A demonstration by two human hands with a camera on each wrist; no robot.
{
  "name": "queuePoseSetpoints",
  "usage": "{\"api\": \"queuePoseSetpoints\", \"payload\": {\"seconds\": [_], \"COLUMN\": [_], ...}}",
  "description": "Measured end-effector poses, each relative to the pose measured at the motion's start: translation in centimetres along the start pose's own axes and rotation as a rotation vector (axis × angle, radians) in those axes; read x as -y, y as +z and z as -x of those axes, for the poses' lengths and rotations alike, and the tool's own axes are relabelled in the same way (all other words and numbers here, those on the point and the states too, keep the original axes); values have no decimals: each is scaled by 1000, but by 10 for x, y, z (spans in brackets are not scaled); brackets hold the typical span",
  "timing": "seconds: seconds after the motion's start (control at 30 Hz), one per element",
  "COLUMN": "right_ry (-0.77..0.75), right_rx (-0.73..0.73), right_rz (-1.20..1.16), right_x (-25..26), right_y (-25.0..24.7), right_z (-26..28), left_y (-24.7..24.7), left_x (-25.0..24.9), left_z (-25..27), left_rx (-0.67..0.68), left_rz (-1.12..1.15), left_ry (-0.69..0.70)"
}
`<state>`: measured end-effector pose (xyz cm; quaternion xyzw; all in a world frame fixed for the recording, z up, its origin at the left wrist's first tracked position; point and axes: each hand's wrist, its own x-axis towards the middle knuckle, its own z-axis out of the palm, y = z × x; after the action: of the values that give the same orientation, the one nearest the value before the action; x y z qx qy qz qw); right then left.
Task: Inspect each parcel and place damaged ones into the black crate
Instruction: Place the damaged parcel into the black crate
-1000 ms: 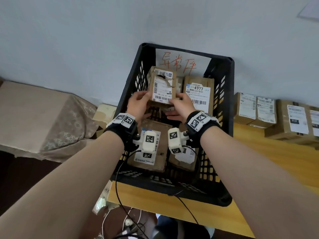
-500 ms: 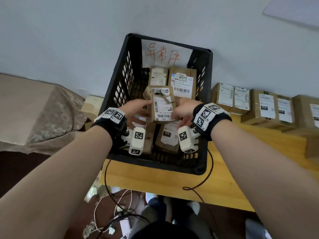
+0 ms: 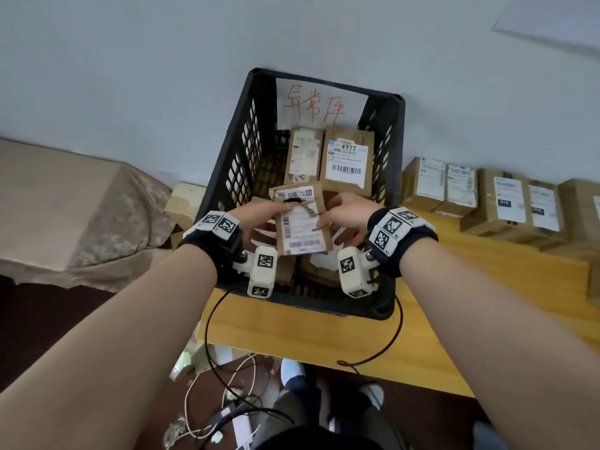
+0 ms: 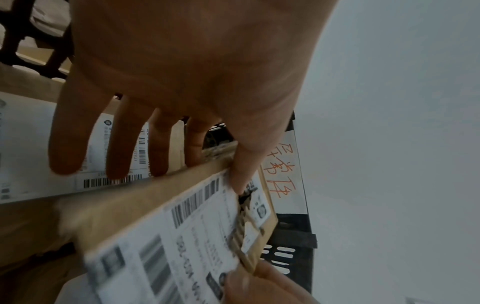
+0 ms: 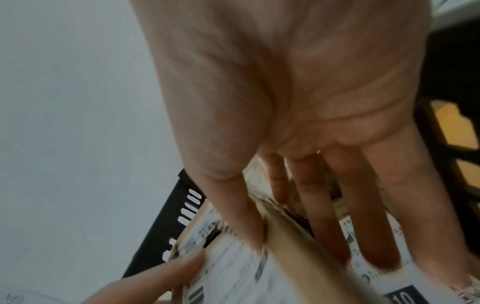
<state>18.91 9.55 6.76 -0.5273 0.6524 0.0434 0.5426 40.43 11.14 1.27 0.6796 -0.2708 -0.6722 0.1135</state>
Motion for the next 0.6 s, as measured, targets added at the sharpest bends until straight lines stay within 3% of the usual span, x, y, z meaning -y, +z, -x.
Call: {"api": "queuePoseSetpoints", "payload": {"seconds": [0.13,0.33,0.47,0.6], "right_ry": [-117,-107,-110,-160], "right_rx": [-169,-226,-232,-381], "right_rz": [-26,-376,-577,-632], "right_x": [9,25,40,43], "right_y": [0,1,-6,-16], "right_z": [-10,-36,-58,-81], "left_y": [-5,-16,-19,-13], "left_x": [-1,-18,-28,-48], "left_z": [-1,-3,-20,-45], "left_rx": [-29,-139,-184,-163], "left_rz": [29,200,367,527], "left_ry": [11,284,298,260]}}
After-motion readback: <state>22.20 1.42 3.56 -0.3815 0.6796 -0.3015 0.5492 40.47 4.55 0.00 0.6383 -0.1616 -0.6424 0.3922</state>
